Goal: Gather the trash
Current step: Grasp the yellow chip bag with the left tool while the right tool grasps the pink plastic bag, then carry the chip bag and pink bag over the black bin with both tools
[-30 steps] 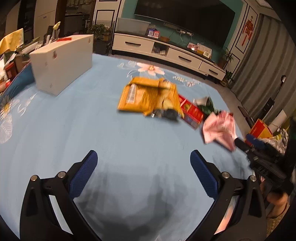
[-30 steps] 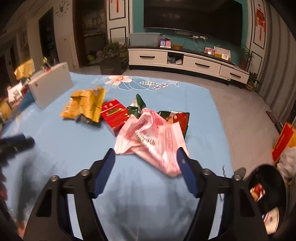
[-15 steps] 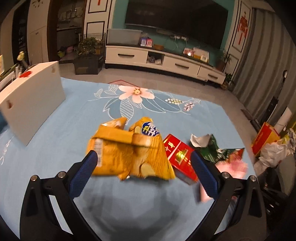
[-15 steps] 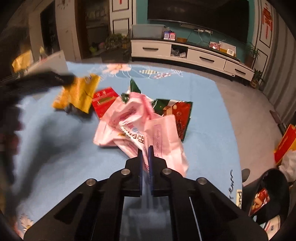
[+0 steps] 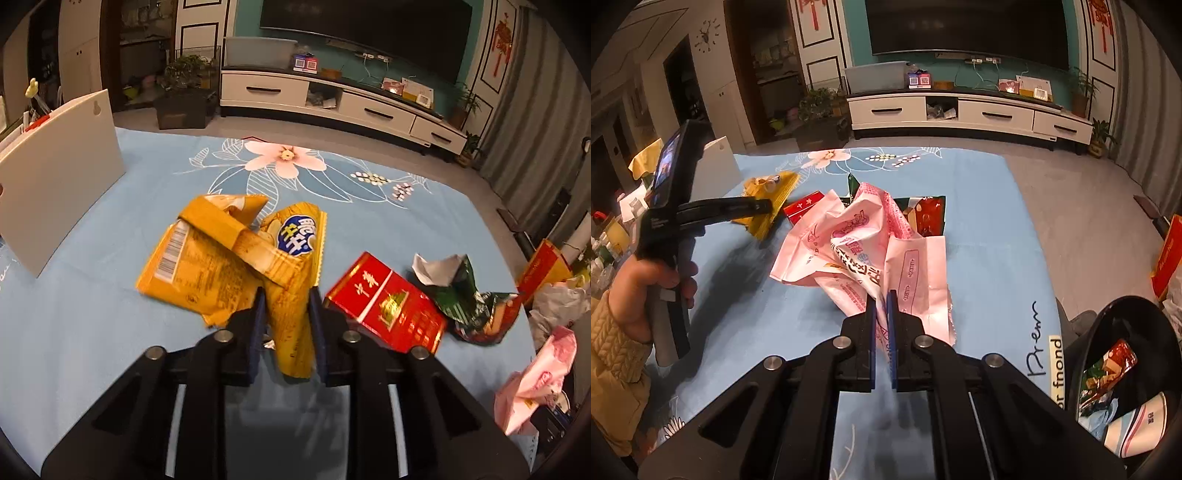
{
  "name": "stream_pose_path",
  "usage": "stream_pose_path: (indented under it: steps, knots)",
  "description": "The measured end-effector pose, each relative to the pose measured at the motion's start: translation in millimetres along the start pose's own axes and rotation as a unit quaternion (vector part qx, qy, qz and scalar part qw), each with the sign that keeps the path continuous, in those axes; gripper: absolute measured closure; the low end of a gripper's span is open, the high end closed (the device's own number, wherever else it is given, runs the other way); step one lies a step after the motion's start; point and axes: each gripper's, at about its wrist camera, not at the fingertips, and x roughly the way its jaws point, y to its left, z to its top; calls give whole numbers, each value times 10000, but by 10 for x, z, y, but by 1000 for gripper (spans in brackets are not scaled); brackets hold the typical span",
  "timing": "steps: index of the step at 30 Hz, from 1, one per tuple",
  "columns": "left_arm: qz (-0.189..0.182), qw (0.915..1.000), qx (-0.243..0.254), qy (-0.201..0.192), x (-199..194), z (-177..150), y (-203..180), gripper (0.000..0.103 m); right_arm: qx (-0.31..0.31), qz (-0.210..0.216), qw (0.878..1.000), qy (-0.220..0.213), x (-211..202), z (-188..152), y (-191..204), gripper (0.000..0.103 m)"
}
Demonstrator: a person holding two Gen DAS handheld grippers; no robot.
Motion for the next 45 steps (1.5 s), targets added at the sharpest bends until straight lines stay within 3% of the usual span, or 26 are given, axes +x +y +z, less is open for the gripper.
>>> stream_pose_path:
  steps: [4, 20, 31, 45]
  knots:
    - [-191, 9997, 110, -91, -195, -84, 51, 88, 143, 82, 9999, -16, -70, -15, -33, 97]
    - [-943, 9938, 553, -224, -1327, -818, -138, 88, 453, 34, 9988, -165, -631, -259, -74, 97]
    - [-1138, 9889, 886, -365, -1947, -1160, -430, 88, 508, -44, 9979, -404, -1191, -491, -81, 97]
    - [-1239, 9817, 1230, -758, -2577, -1354, -684, 88, 601, -156, 9941, -886, -1821, -646, -145, 97]
